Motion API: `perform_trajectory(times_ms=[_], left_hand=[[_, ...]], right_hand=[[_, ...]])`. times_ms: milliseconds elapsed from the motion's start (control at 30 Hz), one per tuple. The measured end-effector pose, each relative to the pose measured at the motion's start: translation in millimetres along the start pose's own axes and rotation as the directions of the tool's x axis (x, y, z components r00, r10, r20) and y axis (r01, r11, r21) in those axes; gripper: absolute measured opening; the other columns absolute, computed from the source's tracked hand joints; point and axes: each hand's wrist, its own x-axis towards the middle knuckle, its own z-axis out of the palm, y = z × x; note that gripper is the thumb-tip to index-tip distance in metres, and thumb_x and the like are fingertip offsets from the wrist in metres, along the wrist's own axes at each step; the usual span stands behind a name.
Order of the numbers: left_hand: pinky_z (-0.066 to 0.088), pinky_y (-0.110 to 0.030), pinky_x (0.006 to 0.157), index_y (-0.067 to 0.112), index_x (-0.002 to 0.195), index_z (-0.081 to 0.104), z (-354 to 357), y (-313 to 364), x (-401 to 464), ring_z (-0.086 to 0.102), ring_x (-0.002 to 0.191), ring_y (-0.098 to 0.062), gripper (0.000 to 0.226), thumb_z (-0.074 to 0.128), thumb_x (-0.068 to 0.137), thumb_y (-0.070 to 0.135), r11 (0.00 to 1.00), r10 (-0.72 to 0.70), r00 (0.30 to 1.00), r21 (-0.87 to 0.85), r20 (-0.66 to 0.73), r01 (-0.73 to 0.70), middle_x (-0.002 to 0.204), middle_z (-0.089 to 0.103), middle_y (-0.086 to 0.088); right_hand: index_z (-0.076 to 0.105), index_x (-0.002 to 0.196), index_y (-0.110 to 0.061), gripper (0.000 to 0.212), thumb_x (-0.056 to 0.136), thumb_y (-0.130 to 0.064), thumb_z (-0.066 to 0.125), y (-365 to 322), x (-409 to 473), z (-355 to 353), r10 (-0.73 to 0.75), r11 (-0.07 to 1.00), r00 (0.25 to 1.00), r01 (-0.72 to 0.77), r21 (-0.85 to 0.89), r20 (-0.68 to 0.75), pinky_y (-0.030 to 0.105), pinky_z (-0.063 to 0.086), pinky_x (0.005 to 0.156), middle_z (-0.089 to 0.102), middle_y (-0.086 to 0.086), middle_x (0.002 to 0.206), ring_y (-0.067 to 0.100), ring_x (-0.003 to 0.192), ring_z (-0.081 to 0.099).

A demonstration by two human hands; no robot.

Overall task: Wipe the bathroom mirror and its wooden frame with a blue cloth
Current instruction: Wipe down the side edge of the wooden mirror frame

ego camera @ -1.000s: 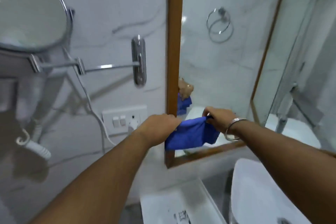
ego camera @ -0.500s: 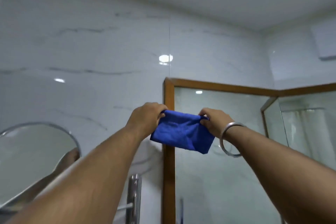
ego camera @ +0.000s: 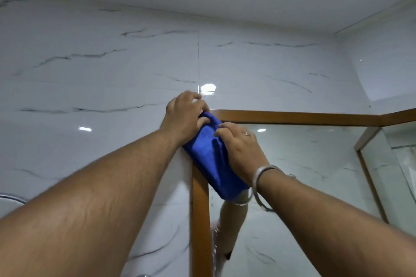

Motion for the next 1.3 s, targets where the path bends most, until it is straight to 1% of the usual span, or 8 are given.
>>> perform_trajectory(times_ms=[133,333,433,733,900,1033,1167,1300], left_hand=[[0.035,-0.038,0.106,0.025,0.102,0.065,6,-16,-11,0.046,0.127,-0.018,0.023,0.07,0.086,0.041,0.989,-0.059,0.997,-0.139,-0.048,0.052,0.129,0.055,0.003],[0.022,-0.048,0.121,0.021,0.147,0.042,14,-55,-40,0.029,0.147,-0.029,0.059,0.053,0.095,0.046,0.999,-0.049,0.996,-0.013,-0.081,0.048,0.156,0.04,-0.004],[0.01,-0.05,0.125,0.022,0.157,0.027,23,-75,-56,0.016,0.154,-0.029,0.064,0.04,0.1,0.048,0.981,-0.026,0.998,0.193,-0.051,0.035,0.166,0.023,-0.007],[0.007,-0.049,0.126,0.027,0.159,0.015,32,-88,-51,0.01,0.155,-0.026,0.073,0.021,0.092,0.055,0.958,0.069,0.997,0.281,-0.015,-0.062,0.168,0.012,-0.008],[0.007,-0.05,0.125,0.029,0.159,0.016,35,-90,-50,0.011,0.155,-0.029,0.072,0.019,0.092,0.055,0.947,0.098,0.995,0.309,-0.014,-0.089,0.168,0.011,-0.011],[0.008,-0.051,0.125,0.029,0.159,0.015,35,-88,-52,0.01,0.155,-0.03,0.072,0.016,0.092,0.055,0.944,0.093,0.996,0.32,-0.014,-0.084,0.168,0.011,-0.012],[0.009,-0.051,0.125,0.029,0.159,0.017,33,-86,-53,0.012,0.155,-0.03,0.072,0.018,0.092,0.055,0.943,0.082,0.997,0.326,-0.009,-0.074,0.168,0.012,-0.012],[0.011,-0.051,0.124,0.028,0.158,0.021,33,-84,-52,0.015,0.154,-0.031,0.072,0.021,0.091,0.053,0.935,0.074,0.997,0.346,0.001,-0.07,0.167,0.015,-0.013]], right_hand=[[0.059,0.125,-0.013,0.035,0.091,-0.011,0.053,5,-20,17,-0.062,0.997,0.998,0.061,0.05,0.021,0.046,0.048,0.1,0.055,0.011,0.138,0.034,0.122,0.054],[0.046,0.13,-0.013,0.07,0.086,-0.066,0.036,-31,-7,22,0.065,0.997,0.998,-0.066,-0.039,-0.012,0.041,0.036,0.108,0.055,0.011,0.134,0.028,0.124,0.049],[0.022,0.148,-0.018,0.066,0.092,-0.048,0.038,-34,0,32,0.128,0.991,0.992,-0.127,-0.032,0.018,0.04,0.032,0.111,0.035,0.013,0.15,0.031,0.137,0.035],[0.025,0.149,-0.019,0.053,0.099,-0.021,0.042,20,26,35,0.09,0.996,0.996,-0.09,0.013,-0.01,0.043,0.022,0.119,0.019,0.002,0.159,0.021,0.148,0.012],[0.033,0.146,-0.02,0.055,0.092,-0.029,0.041,-32,-75,46,0.093,0.979,0.995,-0.098,0.178,0.036,0.027,0.016,0.12,0.028,-0.003,0.154,0.01,0.146,0.018],[0.046,0.137,-0.014,0.048,0.091,-0.026,0.042,-53,-146,50,-0.003,0.999,1.0,0.002,0.052,0.019,0.025,0.023,0.115,0.047,0.004,0.144,0.015,0.14,0.032],[0.047,0.135,-0.01,0.05,0.089,-0.027,0.038,-37,-77,39,0.01,1.0,0.999,-0.009,0.029,-0.031,0.042,0.036,0.109,0.046,0.007,0.142,0.024,0.134,0.04],[0.054,0.13,-0.008,0.053,0.088,-0.026,0.028,-21,10,32,0.109,0.991,0.988,-0.116,-0.059,-0.113,0.045,0.043,0.101,0.058,0.011,0.134,0.033,0.125,0.051]])
